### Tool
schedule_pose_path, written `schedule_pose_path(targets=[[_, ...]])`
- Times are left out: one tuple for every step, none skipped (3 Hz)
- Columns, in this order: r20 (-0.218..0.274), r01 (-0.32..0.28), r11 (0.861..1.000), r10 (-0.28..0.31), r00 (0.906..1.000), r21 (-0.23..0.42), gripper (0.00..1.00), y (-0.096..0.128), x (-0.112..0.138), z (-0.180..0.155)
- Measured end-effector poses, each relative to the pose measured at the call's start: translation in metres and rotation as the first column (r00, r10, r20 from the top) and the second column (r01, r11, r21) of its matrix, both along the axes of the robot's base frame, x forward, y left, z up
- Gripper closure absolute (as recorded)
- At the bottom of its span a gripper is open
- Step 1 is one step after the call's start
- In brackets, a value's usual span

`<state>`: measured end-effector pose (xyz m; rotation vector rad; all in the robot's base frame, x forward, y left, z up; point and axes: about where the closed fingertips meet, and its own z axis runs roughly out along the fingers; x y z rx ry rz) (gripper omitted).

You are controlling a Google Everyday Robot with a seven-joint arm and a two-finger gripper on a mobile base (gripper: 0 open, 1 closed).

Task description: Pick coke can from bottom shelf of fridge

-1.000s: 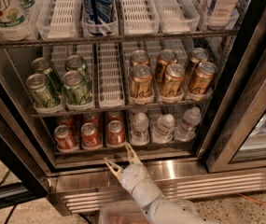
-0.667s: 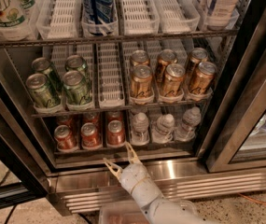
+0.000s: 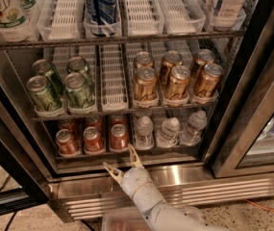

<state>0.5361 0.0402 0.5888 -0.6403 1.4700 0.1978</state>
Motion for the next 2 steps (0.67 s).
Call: schedule_pose_path(targets=[[0.009, 0.021, 1.000, -0.021, 0.9997, 0.009, 0.33, 0.0005, 0.0034, 0.0015], [0.016, 0.057, 0.998, -0.057, 0.9982, 0.016, 0.35, -0.0011, 0.0055, 0.0018]])
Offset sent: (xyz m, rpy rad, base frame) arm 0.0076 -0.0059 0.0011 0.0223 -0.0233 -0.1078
